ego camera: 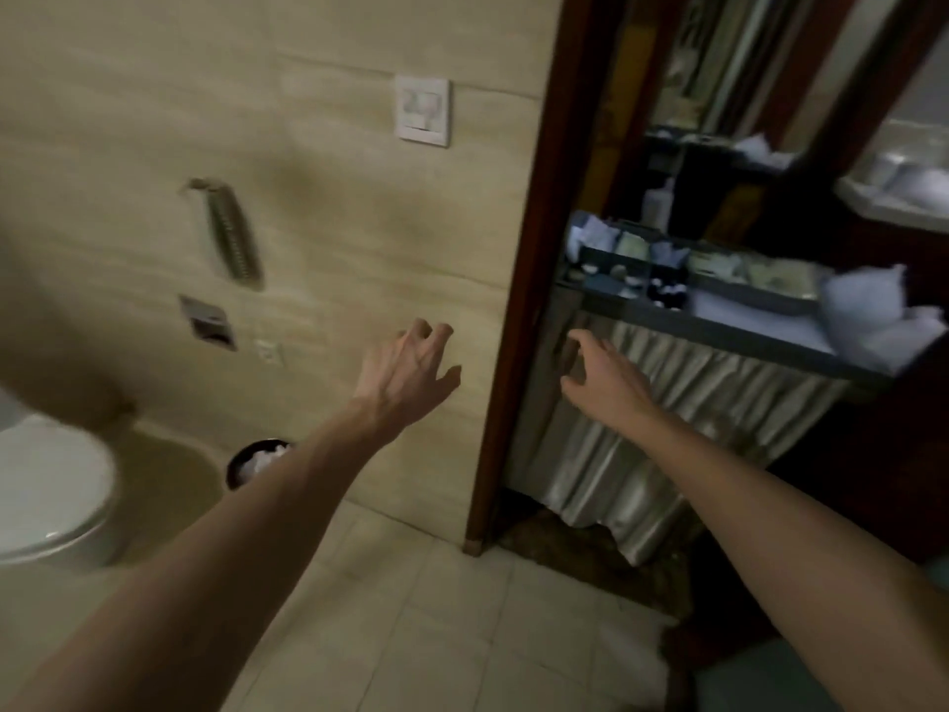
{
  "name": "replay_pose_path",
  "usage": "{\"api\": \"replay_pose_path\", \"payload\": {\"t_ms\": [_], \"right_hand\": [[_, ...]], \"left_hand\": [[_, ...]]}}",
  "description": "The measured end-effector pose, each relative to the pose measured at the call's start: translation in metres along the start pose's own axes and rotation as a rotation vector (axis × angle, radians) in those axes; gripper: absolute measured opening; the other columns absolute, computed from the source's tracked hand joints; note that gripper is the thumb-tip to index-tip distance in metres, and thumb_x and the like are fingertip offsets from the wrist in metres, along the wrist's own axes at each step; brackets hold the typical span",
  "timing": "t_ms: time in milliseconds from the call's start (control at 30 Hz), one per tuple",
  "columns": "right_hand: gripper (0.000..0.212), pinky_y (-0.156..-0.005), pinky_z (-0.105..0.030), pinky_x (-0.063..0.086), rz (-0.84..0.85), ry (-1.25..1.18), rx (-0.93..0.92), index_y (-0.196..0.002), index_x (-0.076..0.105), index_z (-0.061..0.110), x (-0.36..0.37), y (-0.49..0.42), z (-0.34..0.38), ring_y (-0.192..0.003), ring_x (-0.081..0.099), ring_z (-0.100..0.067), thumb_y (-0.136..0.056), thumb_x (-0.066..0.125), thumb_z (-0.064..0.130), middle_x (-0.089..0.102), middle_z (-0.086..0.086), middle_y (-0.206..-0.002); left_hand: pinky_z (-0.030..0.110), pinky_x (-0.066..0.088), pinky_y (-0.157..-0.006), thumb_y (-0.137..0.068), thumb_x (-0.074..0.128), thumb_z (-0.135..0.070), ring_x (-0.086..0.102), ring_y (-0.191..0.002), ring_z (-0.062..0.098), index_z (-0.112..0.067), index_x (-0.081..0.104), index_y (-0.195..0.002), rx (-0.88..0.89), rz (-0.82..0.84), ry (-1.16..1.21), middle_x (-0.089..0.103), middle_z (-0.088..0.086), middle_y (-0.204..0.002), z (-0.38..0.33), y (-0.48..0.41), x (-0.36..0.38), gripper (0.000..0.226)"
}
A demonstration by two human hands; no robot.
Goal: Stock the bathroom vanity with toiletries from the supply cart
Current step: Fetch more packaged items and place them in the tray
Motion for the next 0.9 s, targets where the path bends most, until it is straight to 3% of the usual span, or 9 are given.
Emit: {"api": "replay_pose_path", "payload": {"t_ms": [300, 433, 600, 700, 800, 900], "right_hand": [[0.060, -0.086, -0.044, 0.054, -0.012, 0.008, 0.201, -0.149, 0.034, 0.024, 0.004, -0.025, -0.113, -0.109, 0.060, -0.032, -0.096, 0.059, 0.035, 0.056, -0.010, -0.131], [0.061, -0.086, -0.039, 0.052, -0.017, 0.013, 0.265, -0.148, 0.036, 0.023, 0.010, -0.048, -0.159, -0.113, 0.060, -0.029, -0.094, 0.063, 0.032, 0.057, -0.008, -0.132], [0.063, -0.085, -0.039, 0.054, -0.034, -0.039, 0.297, -0.148, 0.036, 0.026, 0.008, -0.104, -0.227, -0.110, 0.062, -0.028, -0.093, 0.066, 0.032, 0.057, -0.006, -0.135], [0.049, -0.077, -0.035, 0.047, -0.065, -0.089, 0.306, -0.138, 0.045, 0.028, -0.003, -0.145, -0.270, -0.110, 0.061, -0.023, -0.093, 0.065, 0.034, 0.058, -0.001, -0.130], [0.060, -0.089, -0.044, 0.052, 0.008, -0.098, 0.321, -0.146, 0.040, 0.026, -0.018, -0.181, -0.312, -0.116, 0.059, -0.025, -0.092, 0.066, 0.031, 0.054, -0.005, -0.137], [0.060, -0.091, -0.046, 0.053, 0.001, -0.114, 0.310, -0.145, 0.041, 0.021, -0.037, -0.217, -0.346, -0.115, 0.059, -0.028, -0.091, 0.066, 0.027, 0.056, -0.009, -0.133]], "left_hand": [[0.034, 0.047, -0.062, -0.098, 0.051, -0.047, 0.067, -0.093, 0.027, -0.022, 0.044, -0.136, 0.281, 0.113, 0.101, 0.056, 0.004, -0.118, -0.090, -0.095, 0.080, 0.046], [0.041, 0.056, -0.072, -0.099, 0.050, -0.046, 0.064, -0.099, 0.027, -0.021, 0.045, -0.135, 0.361, 0.155, 0.141, 0.054, 0.005, -0.121, -0.132, -0.134, 0.114, 0.044], [0.040, 0.052, -0.071, -0.099, 0.050, -0.049, 0.063, -0.103, 0.028, -0.022, 0.043, -0.138, 0.362, 0.188, 0.103, 0.053, 0.005, -0.126, -0.184, -0.202, 0.160, 0.048], [0.040, 0.051, -0.077, -0.098, 0.052, -0.047, 0.062, -0.110, 0.030, -0.021, 0.042, -0.138, 0.325, 0.216, 0.121, 0.054, 0.007, -0.131, -0.213, -0.250, 0.179, 0.049], [0.038, 0.046, -0.078, -0.098, 0.052, -0.048, 0.061, -0.112, 0.026, -0.027, 0.041, -0.138, 0.271, 0.245, 0.158, 0.053, 0.004, -0.132, -0.237, -0.298, 0.192, 0.047], [0.037, 0.045, -0.081, -0.096, 0.055, -0.049, 0.060, -0.112, 0.024, -0.027, 0.045, -0.131, 0.198, 0.227, 0.199, 0.055, 0.002, -0.127, -0.250, -0.337, 0.200, 0.042]]}}
Point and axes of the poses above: each hand's wrist, its own y-axis away from the middle knuckle, its own x-axis out of the palm, z = x × y, the point moved 3 cm from there along -y, towards the middle knuckle
